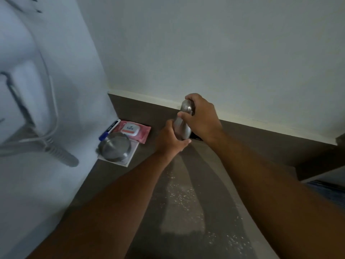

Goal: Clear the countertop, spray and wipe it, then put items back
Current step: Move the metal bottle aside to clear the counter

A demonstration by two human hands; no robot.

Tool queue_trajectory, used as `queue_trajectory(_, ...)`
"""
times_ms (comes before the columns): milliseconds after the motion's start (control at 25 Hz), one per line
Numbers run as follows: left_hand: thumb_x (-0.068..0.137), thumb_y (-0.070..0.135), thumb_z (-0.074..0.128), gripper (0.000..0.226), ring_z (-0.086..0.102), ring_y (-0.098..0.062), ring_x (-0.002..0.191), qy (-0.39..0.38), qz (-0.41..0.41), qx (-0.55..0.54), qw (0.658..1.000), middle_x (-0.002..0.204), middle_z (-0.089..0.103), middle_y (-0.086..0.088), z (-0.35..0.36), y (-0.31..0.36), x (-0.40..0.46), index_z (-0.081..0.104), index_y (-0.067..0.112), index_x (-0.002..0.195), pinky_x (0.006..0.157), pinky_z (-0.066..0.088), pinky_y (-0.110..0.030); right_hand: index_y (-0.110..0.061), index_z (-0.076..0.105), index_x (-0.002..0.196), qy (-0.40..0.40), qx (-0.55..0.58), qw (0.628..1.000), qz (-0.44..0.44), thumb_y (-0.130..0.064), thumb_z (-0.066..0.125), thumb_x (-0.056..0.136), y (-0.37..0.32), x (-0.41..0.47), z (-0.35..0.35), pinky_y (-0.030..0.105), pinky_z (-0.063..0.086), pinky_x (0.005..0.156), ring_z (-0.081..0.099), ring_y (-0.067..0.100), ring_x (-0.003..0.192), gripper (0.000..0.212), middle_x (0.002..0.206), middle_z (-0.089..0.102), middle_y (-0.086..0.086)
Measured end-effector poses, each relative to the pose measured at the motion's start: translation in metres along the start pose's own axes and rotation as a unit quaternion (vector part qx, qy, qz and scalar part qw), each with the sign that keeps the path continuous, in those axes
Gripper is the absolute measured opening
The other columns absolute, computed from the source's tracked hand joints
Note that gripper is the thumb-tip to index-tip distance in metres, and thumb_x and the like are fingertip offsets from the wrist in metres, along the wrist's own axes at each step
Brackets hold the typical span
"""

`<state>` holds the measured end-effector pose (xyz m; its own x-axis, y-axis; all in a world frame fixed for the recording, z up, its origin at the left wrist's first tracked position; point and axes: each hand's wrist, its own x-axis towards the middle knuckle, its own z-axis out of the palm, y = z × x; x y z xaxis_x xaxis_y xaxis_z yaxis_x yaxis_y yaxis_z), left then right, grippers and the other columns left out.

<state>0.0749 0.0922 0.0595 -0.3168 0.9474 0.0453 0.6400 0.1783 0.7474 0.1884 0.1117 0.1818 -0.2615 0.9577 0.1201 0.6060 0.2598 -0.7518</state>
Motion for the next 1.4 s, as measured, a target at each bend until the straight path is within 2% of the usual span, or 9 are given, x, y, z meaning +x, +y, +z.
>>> queue_trajectory(160,0.059,0.056,0.084,0.081,0.063,-0.016,0.103,0.027,-0.035,0.044,0.998,0.117,0.064,0.002,-0.043,-0.050,0.035,0.044,0.026,0.122,0.078,0.044,-0.022,-0.018,0.054,0.126,-0.030,0.013,0.999,-0.014,-0.024,0.074,0.086,-0.035,0.041,0.061,0.019,0.045,0.081,0.056,0.011,0.095,0.044,0.118,0.064,0.002)
queue_trajectory(400,0.059,0.047,0.088,0.080,0.065,-0.021,0.102,0.040,-0.071,0.000,0.997,0.116,0.066,-0.003,-0.056,-0.078,0.058,0.047,0.019,0.122,0.082,0.053,-0.030,-0.018,0.056,0.116,-0.068,-0.034,0.997,-0.027,-0.020,0.074,0.086,-0.050,0.081,0.108,0.013,0.040,0.065,0.056,0.011,0.087,0.036,0.102,0.060,-0.004)
queue_trajectory(520,0.061,0.044,0.088,0.081,0.065,-0.021,0.105,0.047,-0.080,-0.037,0.995,0.120,0.065,-0.004,-0.052,-0.082,0.060,0.046,0.019,0.126,0.079,0.048,-0.026,-0.016,0.055,0.116,-0.072,-0.045,0.996,-0.035,-0.017,0.075,0.084,-0.052,0.088,0.115,0.012,0.037,0.062,0.055,0.011,0.085,0.038,0.100,0.058,-0.004)
queue_trajectory(720,0.064,0.039,0.088,0.087,0.063,-0.023,0.111,0.026,-0.095,-0.066,0.993,0.127,0.061,-0.006,-0.050,-0.081,0.060,0.040,0.018,0.133,0.080,0.048,-0.025,-0.015,0.053,0.124,-0.073,-0.055,0.995,-0.034,-0.018,0.076,0.083,-0.054,0.084,0.114,0.018,0.044,0.077,0.060,0.020,0.100,0.047,0.117,0.063,0.005)
queue_trajectory(840,0.063,0.034,0.089,0.094,0.060,-0.024,0.115,0.002,-0.092,-0.082,0.992,0.130,0.059,-0.007,-0.050,-0.082,0.053,0.036,0.016,0.138,0.081,0.046,-0.024,-0.017,0.043,0.140,-0.074,-0.070,0.995,-0.022,-0.022,0.078,0.083,-0.052,0.075,0.101,0.024,0.044,0.092,0.058,0.025,0.118,0.068,0.134,0.058,0.009)
queue_trajectory(960,0.062,0.030,0.090,0.104,0.061,-0.024,0.113,-0.019,-0.095,-0.078,0.992,0.127,0.060,-0.008,-0.058,-0.086,0.038,0.028,0.013,0.144,0.080,0.049,-0.023,-0.020,0.029,0.151,-0.023,-0.059,0.998,0.011,-0.024,0.077,0.083,-0.035,0.046,0.079,0.026,0.034,0.098,0.047,0.025,0.132,0.084,0.147,0.048,0.011)
queue_trajectory(1120,0.064,0.024,0.089,0.070,0.066,-0.022,0.104,0.024,-0.075,-0.066,0.995,0.116,0.067,-0.006,-0.061,-0.085,0.004,0.047,0.014,0.119,0.075,0.046,-0.019,-0.024,0.024,0.153,0.004,-0.031,0.996,0.082,-0.028,0.074,0.086,0.014,-0.033,0.061,0.036,0.031,0.110,0.039,0.023,0.139,0.083,0.152,0.042,0.007)
queue_trajectory(1240,0.073,0.022,0.080,0.067,0.064,-0.028,0.110,0.031,-0.089,-0.054,0.994,0.121,0.065,-0.012,-0.031,-0.077,-0.050,0.048,0.010,0.130,0.089,0.052,-0.034,-0.024,0.028,0.152,0.005,-0.013,0.990,0.138,-0.031,0.069,0.090,0.073,-0.115,0.040,0.034,0.033,0.109,0.042,0.022,0.137,0.075,0.152,0.043,0.005)
queue_trajectory(1400,0.084,0.031,0.070,0.076,0.046,-0.037,0.131,-0.071,-0.077,0.074,0.992,0.142,0.048,-0.024,0.052,-0.044,-0.132,0.036,0.000,0.144,0.110,0.035,-0.041,-0.015,0.036,0.149,0.033,-0.038,0.978,0.204,-0.031,0.065,0.092,0.160,-0.226,-0.017,0.028,0.034,0.106,0.047,0.023,0.134,0.065,0.148,0.049,0.007)
